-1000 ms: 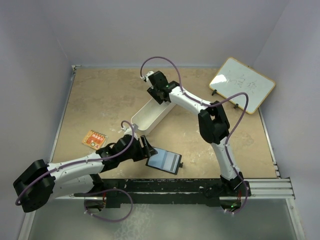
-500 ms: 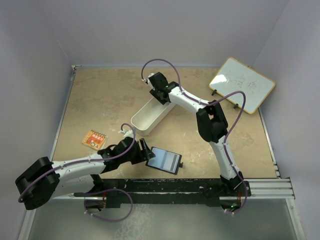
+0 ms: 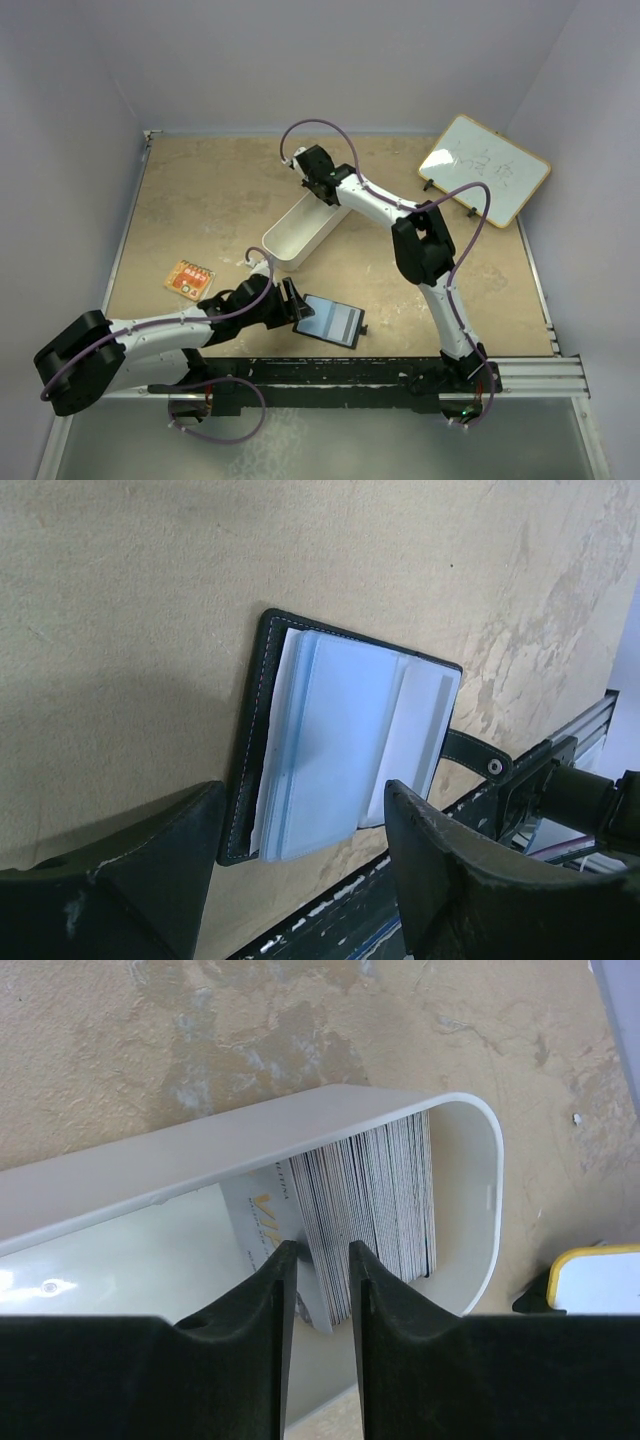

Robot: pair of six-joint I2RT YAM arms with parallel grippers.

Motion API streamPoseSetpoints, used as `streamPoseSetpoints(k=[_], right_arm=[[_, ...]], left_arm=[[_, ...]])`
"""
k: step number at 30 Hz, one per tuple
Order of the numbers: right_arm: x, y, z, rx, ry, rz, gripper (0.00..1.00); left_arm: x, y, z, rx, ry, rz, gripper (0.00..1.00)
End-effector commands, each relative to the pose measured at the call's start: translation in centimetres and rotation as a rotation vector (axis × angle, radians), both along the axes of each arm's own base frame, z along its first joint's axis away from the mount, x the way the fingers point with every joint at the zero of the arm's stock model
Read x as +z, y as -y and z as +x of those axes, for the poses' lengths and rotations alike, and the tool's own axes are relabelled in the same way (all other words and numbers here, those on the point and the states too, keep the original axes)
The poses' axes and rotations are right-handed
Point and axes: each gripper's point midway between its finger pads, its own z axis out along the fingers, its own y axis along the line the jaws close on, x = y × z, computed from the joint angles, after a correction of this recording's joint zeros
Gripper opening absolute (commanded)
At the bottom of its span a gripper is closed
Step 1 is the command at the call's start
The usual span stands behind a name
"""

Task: Put the credit cards into the card holder
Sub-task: Pick up the credit card from the storage box.

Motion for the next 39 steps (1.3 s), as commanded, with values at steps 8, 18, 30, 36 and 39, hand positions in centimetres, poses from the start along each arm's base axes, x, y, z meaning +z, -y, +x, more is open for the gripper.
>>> streamPoseSetpoints(k=[8,18,30,36,39], right_arm=[[3.8,0.3,1.5,-0.006,0.098,0.029,0.21],[3.4,0.0,1.1,0.020,0.071,0.048,0.00],[6.1,-0.9,-0.4,0.070,0.056,0.148,0.00],[7.5,-0.7,-1.3,0.059,0.057,0.185,0.00],[8.4,-0.6,-1.9,0.043,0.069,0.221,0.00]], left_arm=[[1.8,1.6,-0.6,-0.042,0.014,-0.107,0.62],[2.6,0.7,-0.1,-0.003,0.041,-0.085,0.62],[3.9,0.4,0.9,0.034,0.081,-0.065,0.62],[4.5,0.0,1.4,0.051,0.100,-0.040,0.61],[4.3,-0.3,1.5,0.052,0.103,-0.010,0.61]])
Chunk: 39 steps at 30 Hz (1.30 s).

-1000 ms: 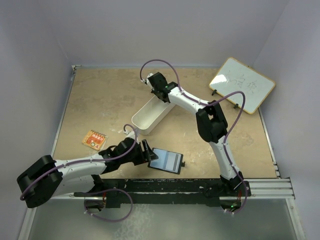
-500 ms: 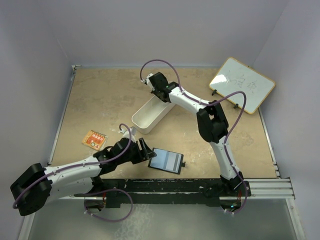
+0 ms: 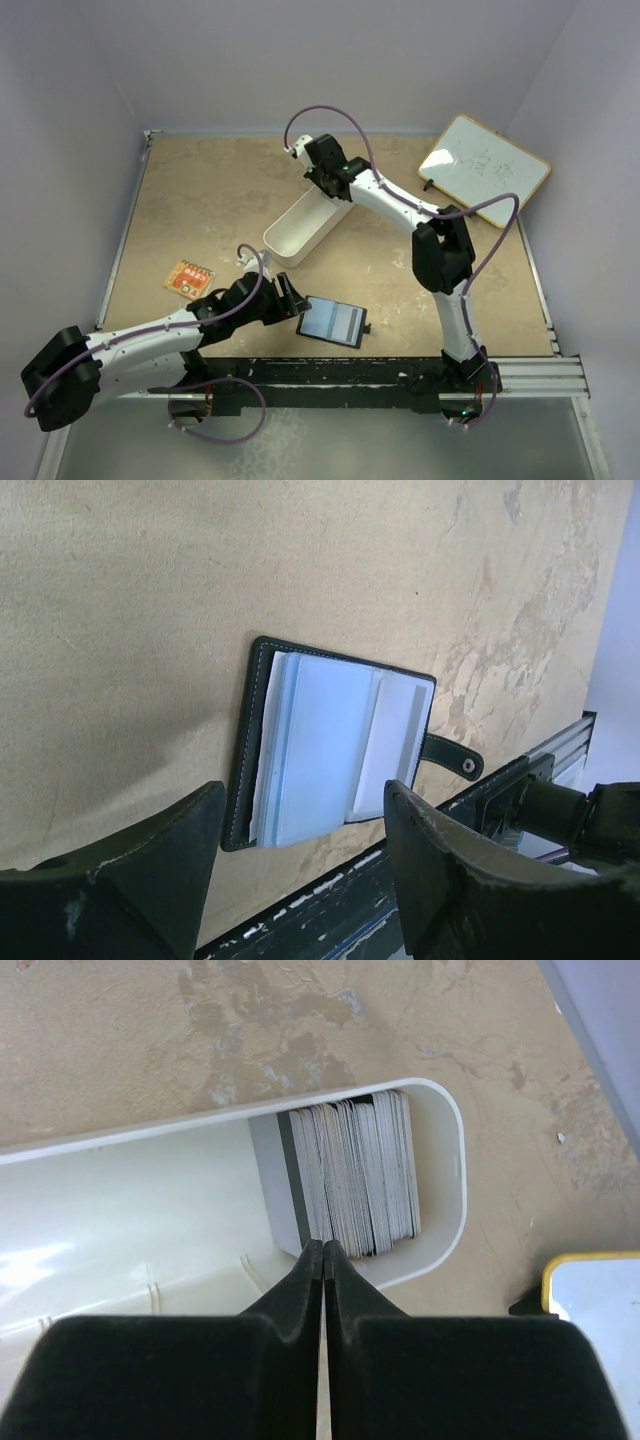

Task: Put the credit cards into the card holder
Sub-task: Pick up the credit card from the storage box.

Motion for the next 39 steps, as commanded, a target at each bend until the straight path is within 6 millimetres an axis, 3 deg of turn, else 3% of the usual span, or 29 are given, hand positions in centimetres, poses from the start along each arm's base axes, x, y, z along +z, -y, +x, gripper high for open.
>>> streamPoseSetpoints(k=[1,11,15,19,30,39], right_arm=[[4.2,0.4,-0.8,-0.036,0.053,0.105,0.00],[7.2,0.8,-3.8,-0.094,0.020,0.258,0.00],[8.6,1.0,-6.3,-0.127,-0.025,0.358,0.00],[8.6,1.2,-9.7,-0.141,-0.099,0.457,0.00],[5.8,2.4,-20.3,-0.196,-0.324,0.703,0.00],[1.2,2.6,-27.6,-0.287,-0.536,0.880,0.00]], left_arm=[[1.6,0.4,1.1,0.007,0.055,0.015,0.61],[0.9,0.1,1.3,0.004,0.042,0.073,0.59],[0.4,-0.1,1.2,0.006,0.035,0.089,0.58],[0.0,0.1,1.0,-0.011,0.026,0.094,0.55],[-0.9,0.8,0.7,-0.038,0.003,0.076,0.50],[-2.0,1.0,0.3,-0.041,-0.036,0.076,0.40]])
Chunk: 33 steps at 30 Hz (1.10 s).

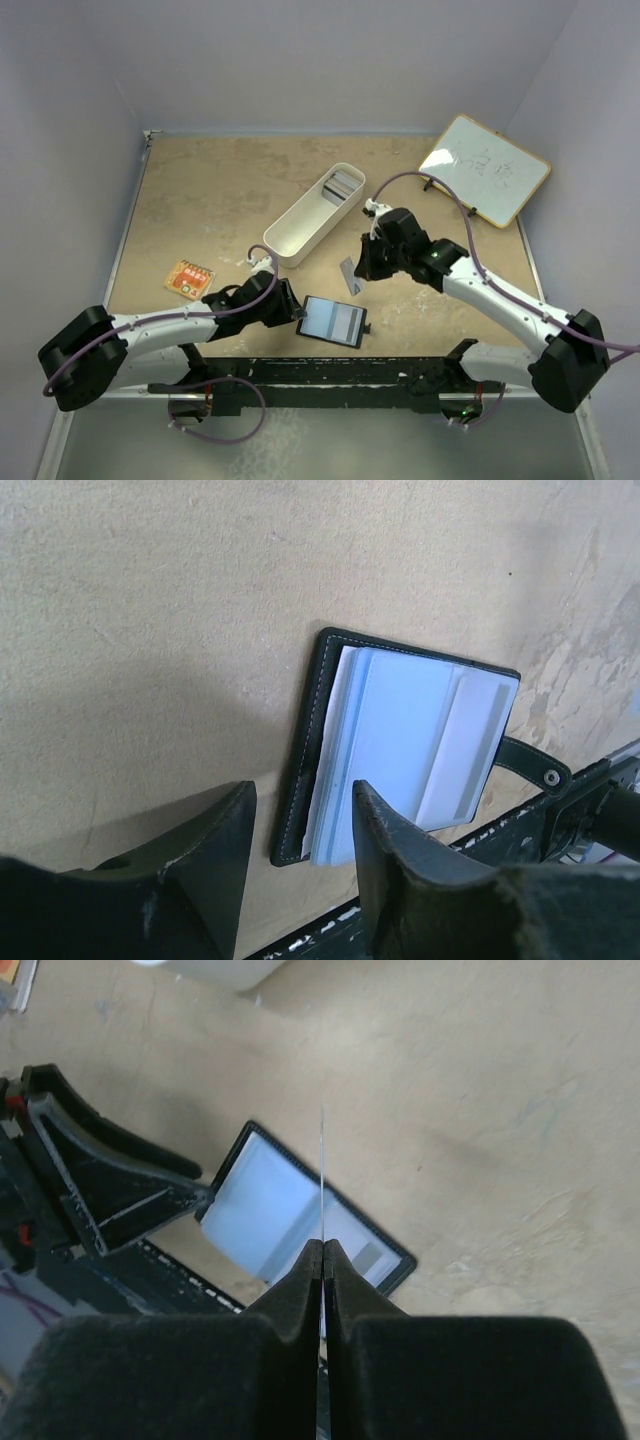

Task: Put the credit cards into the card holder
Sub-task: Pick up the credit card from the storage box, then insert the credit card into the card holder.

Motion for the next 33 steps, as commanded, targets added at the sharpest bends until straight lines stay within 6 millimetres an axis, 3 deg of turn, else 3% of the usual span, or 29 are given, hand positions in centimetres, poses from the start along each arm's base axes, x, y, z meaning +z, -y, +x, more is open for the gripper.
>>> streamPoseSetpoints(k=[1,6,15,24,33], right_arm=[[-1.5,-1.6,-3.2,-0.043,-0.128,0.181,0.00],[-3.8,-2.0,-5.2,-0.093,-0.221,0.273,0.00],[-7.6,-1.7,-7.3,-0.141,-0.327,0.291,0.00],[-10.2,-1.4,-7.5,-0.150,-0.345,0.269,0.00],[-11.3,-1.6,-7.7,-0.125,-0.362,0.248,0.00]], left_arm=[[1.1,1.4,0.4,-0.007,0.024,-0.060,0.39],[0.5,1.2,0.0,0.001,0.003,-0.053,0.38],[-0.5,0.7,-1.0,0.023,-0.042,-0.054,0.22],[-0.5,0.6,-1.3,0.035,-0.053,-0.056,0.09],[-0.8,0.2,-1.4,0.046,-0.055,-0.041,0.08]])
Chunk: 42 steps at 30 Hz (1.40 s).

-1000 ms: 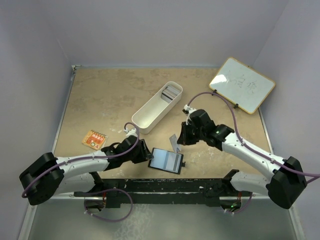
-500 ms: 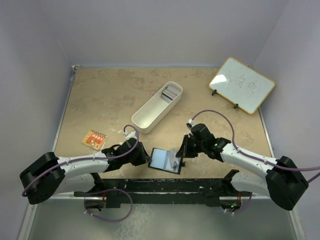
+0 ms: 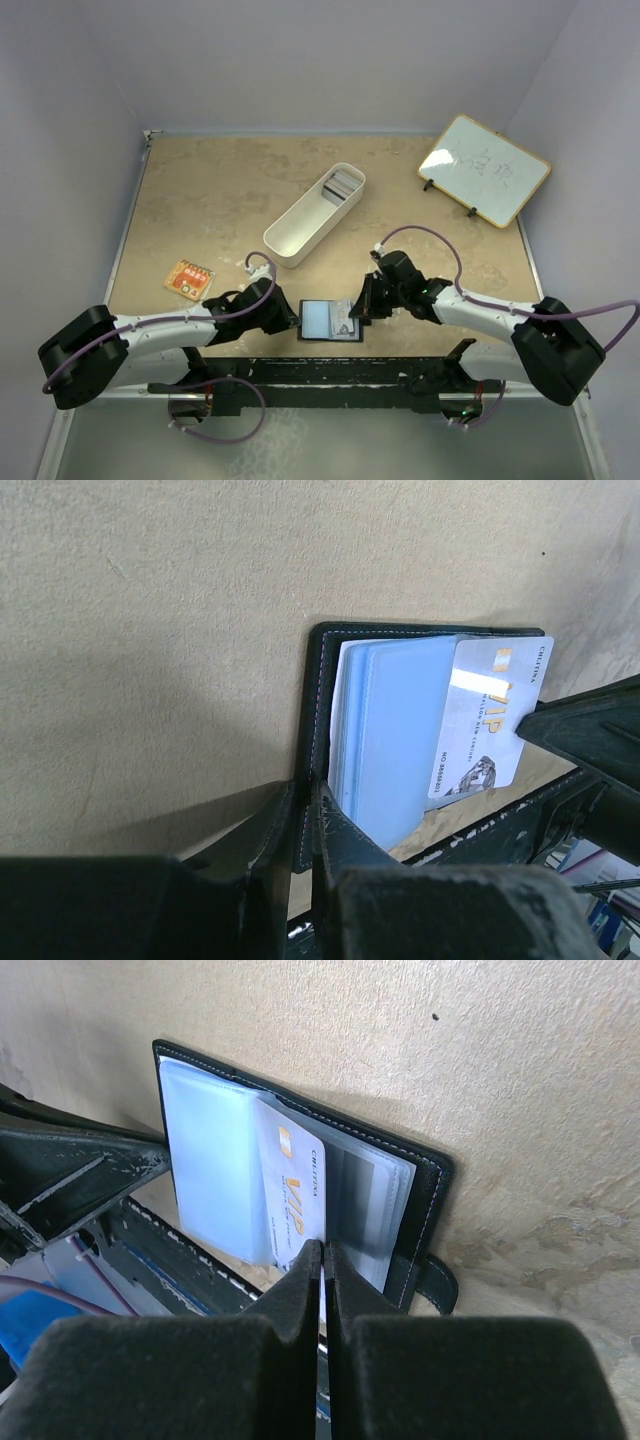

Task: Put the credit cards into the card holder
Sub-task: Insert the credit card into the card holder.

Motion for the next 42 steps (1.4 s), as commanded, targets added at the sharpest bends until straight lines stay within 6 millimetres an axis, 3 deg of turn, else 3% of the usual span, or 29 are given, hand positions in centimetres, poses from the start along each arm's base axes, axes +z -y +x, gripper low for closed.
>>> streamPoseSetpoints(k=[1,19,42], right_arm=[[0.1,-0.4,0.1,0.021,0.016,0.017,0.00],[0.1,-1.0,-0.5,0.052,-0.027,0.031,0.00],[0.5,-1.6,0.5,0.009,-0.040,0.028,0.00]], left_arm=[[0.4,0.1,0.2,0.011,0.017,-0.015,0.08],[-0.1,0.1,0.3,0.014,0.020,-0.004,0.10],[0.3,0.3,0.2,0.019,0.018,-0.025,0.10]])
